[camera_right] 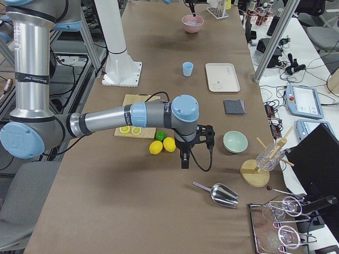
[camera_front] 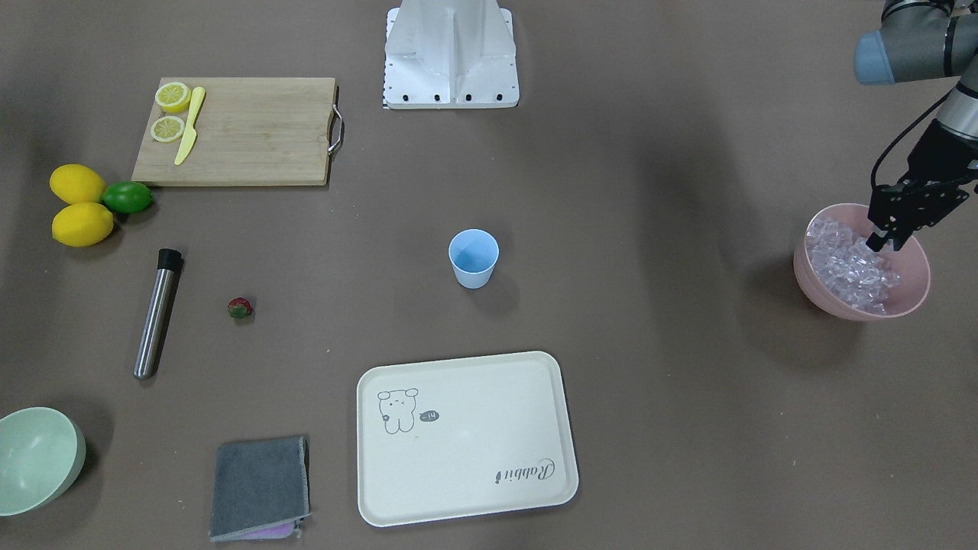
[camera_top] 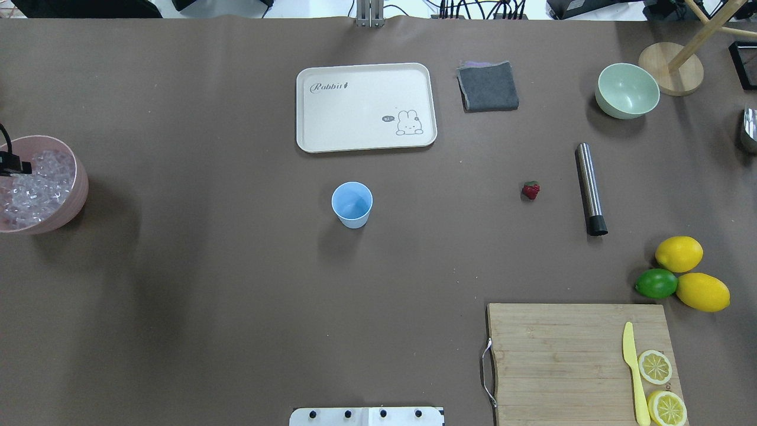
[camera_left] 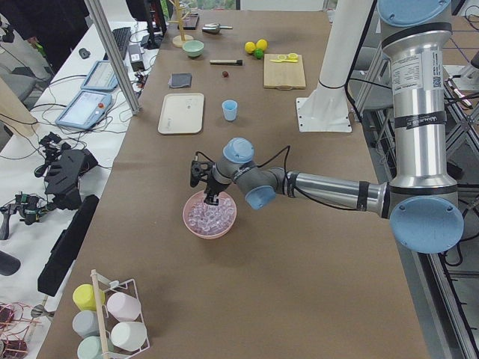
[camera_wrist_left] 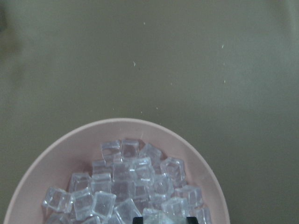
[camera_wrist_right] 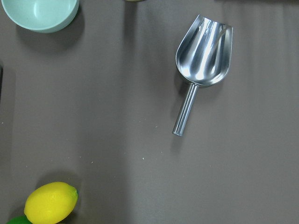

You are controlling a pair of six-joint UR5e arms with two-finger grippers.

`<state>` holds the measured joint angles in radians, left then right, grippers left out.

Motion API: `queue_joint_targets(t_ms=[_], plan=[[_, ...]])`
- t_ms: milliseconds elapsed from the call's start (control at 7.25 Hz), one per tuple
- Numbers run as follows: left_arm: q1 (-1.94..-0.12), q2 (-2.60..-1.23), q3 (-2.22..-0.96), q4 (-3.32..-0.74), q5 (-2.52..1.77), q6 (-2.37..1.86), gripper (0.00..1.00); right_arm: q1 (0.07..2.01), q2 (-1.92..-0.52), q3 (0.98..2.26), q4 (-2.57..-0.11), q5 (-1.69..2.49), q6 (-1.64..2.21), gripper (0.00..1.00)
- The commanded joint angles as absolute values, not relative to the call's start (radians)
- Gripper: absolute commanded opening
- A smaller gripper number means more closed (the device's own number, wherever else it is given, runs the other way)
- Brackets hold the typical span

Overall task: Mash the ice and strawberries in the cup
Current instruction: 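Lift the ice cube and carry it over the light-blue cup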

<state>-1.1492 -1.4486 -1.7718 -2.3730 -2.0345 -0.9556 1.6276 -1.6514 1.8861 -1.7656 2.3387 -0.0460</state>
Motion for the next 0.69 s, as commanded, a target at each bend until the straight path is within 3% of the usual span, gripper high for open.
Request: queue_joint_targets(t_ms=[0,276,551], plan=[[-1.221,-1.508,-1.776,-2.368,-2.039,-0.924,0.0,1.628,-1.652,1.884,-1.766,2.338,-0.046,1.0],[-1.189,-1.627,-1.814,-2.375,-2.074,-1.06,0.0,1.628,-1.654,1.882,-1.766,2.338,-0.045,1.0],[-1.029,-1.777,-1.88,-2.372,-2.085,-1.372,0.0,1.628,-1.652,1.882,-1.766,2.336,-0.044,1.0]])
